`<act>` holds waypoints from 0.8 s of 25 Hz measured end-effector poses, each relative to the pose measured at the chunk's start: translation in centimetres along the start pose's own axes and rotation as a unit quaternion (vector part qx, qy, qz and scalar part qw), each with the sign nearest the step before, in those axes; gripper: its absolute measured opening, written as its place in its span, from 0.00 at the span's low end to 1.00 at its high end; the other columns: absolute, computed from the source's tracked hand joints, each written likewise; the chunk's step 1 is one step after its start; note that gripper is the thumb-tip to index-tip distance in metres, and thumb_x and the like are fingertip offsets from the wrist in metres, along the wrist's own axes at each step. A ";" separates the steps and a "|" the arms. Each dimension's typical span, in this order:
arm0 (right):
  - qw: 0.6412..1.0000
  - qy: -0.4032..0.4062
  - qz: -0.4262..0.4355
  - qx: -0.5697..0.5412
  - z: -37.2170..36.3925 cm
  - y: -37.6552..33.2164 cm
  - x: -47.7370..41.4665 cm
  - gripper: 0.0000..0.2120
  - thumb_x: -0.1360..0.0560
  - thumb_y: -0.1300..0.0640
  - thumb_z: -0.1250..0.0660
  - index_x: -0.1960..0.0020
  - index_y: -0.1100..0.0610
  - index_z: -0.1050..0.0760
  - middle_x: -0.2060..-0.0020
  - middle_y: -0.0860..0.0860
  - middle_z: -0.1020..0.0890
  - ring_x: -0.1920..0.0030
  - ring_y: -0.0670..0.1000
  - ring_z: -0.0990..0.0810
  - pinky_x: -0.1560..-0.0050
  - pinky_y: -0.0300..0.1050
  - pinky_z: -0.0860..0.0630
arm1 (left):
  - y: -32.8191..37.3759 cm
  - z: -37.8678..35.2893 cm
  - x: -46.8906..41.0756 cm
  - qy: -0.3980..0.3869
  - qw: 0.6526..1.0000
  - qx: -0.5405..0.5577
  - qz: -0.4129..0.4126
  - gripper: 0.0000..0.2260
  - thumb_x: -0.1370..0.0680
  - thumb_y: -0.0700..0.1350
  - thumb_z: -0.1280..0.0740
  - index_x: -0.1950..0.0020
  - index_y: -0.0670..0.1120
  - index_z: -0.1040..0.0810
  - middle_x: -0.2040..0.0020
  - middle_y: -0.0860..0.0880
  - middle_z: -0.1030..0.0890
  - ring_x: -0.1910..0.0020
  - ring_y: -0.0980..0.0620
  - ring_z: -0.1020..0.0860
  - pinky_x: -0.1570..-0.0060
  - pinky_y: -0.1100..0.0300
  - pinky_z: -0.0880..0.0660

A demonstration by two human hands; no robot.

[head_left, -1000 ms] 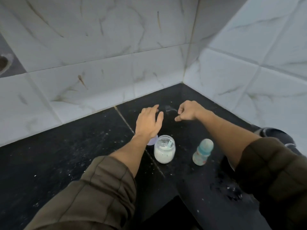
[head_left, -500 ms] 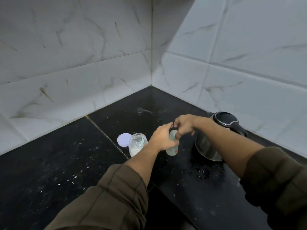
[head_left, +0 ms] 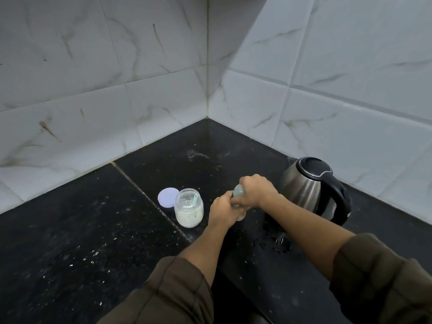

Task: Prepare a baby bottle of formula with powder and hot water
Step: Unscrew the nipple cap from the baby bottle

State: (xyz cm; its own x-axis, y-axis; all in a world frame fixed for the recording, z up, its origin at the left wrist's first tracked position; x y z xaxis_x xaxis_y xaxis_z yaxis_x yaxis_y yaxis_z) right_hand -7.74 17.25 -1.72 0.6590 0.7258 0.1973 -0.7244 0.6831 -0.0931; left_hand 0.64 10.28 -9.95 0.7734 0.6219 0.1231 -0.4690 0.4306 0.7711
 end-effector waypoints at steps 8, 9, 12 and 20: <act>0.998 -0.035 0.041 0.025 1.4 -0.1 0.2 0.15 0.30 0.46 0.24 0.47 0.50 0.19 0.55 0.49 0.18 0.56 0.51 0.19 0.60 0.45 0.20 | 0.6 0.0 0.2 -0.003 0.999 0.008 -0.046 0.15 0.30 0.59 0.24 0.46 0.55 0.17 0.60 0.57 0.17 0.57 0.56 0.20 0.54 0.57 0.24; 0.998 -0.036 0.053 0.028 1.8 -0.3 0.4 0.16 0.30 0.48 0.24 0.44 0.49 0.20 0.52 0.49 0.18 0.52 0.51 0.19 0.56 0.47 0.19 | 0.4 -0.2 0.2 -0.017 0.999 0.005 -0.044 0.16 0.30 0.59 0.24 0.46 0.55 0.17 0.58 0.57 0.16 0.56 0.56 0.19 0.51 0.56 0.22; 0.999 -0.006 0.042 -0.013 4.3 0.1 0.5 0.17 0.31 0.46 0.26 0.43 0.47 0.22 0.49 0.49 0.18 0.49 0.54 0.19 0.49 0.51 0.19 | 0.0 -0.2 0.5 -0.025 0.999 0.000 -0.040 0.22 0.29 0.58 0.23 0.38 0.55 0.19 0.50 0.57 0.16 0.48 0.57 0.19 0.44 0.55 0.23; 0.998 -0.026 -0.049 -0.002 3.7 4.5 4.7 0.18 0.30 0.49 0.28 0.43 0.50 0.25 0.50 0.52 0.20 0.51 0.56 0.20 0.54 0.47 0.23 | 0.0 1.1 0.1 -0.014 0.999 0.023 -0.045 0.25 0.29 0.57 0.22 0.34 0.54 0.20 0.43 0.55 0.17 0.44 0.56 0.22 0.42 0.56 0.25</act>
State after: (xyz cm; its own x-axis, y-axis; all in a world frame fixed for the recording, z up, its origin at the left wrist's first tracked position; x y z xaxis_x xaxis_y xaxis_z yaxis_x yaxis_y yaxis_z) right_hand -8.69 23.41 2.40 0.7149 0.6506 0.2561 -0.6562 0.7508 -0.0757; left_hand 1.20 9.63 -9.24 0.8229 0.5640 0.0688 -0.3780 0.4530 0.8074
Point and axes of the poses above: each hand's wrist, its own x-axis away from the middle knuckle, its own z-axis out of the back of the hand, y = z × x, the point moved 7 cm from there along -x, towards the middle knuckle
